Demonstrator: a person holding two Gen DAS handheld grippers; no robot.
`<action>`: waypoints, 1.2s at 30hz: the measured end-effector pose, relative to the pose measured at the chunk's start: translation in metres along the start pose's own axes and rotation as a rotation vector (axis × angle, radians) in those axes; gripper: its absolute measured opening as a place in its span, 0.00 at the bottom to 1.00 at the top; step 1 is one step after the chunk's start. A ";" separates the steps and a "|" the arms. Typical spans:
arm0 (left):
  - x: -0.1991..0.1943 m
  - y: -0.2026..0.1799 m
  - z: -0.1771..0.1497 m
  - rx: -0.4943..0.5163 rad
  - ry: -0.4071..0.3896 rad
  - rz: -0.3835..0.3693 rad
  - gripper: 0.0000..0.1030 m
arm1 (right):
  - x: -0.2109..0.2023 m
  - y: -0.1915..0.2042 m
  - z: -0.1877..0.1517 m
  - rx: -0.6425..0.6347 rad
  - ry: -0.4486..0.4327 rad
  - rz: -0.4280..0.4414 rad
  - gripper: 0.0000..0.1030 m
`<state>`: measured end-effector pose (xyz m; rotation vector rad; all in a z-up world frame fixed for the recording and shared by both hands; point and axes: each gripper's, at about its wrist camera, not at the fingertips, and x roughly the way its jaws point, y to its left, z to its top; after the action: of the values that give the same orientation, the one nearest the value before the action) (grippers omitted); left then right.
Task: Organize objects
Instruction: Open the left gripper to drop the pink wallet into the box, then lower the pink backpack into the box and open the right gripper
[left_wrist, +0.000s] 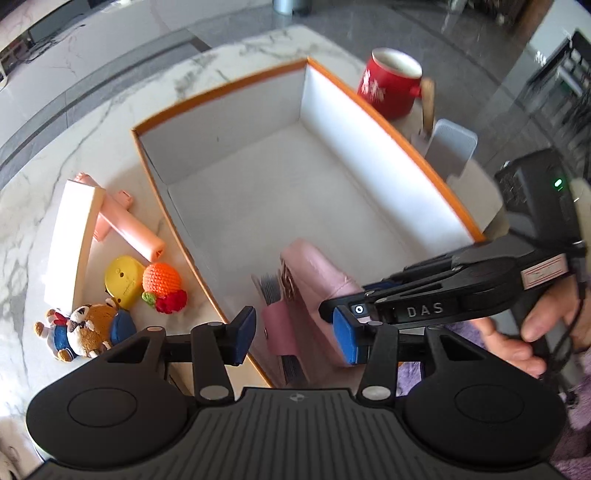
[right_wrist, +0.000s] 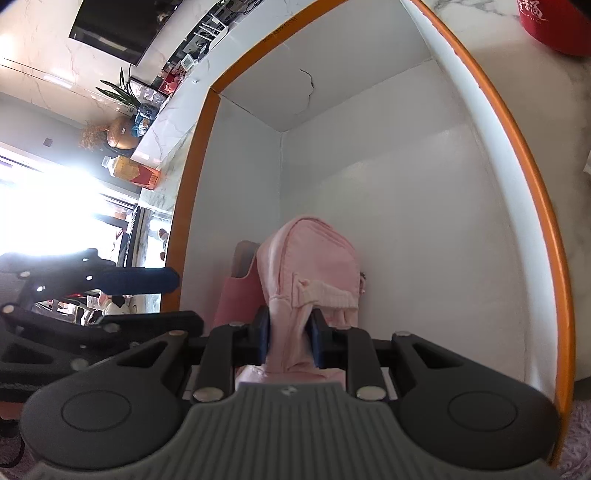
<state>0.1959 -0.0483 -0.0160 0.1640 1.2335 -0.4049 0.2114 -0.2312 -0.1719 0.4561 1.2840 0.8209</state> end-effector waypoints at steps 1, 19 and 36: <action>-0.002 0.003 -0.002 -0.020 -0.014 0.003 0.54 | 0.000 -0.001 0.000 0.010 -0.002 0.007 0.23; 0.018 0.053 -0.043 -0.288 -0.056 -0.161 0.28 | 0.028 0.023 0.008 -0.046 0.091 -0.005 0.23; 0.014 0.061 -0.054 -0.327 -0.117 -0.203 0.26 | 0.026 0.055 -0.002 -0.220 0.045 -0.110 0.48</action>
<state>0.1758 0.0232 -0.0528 -0.2635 1.1873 -0.3763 0.1959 -0.1762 -0.1503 0.1911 1.2327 0.8721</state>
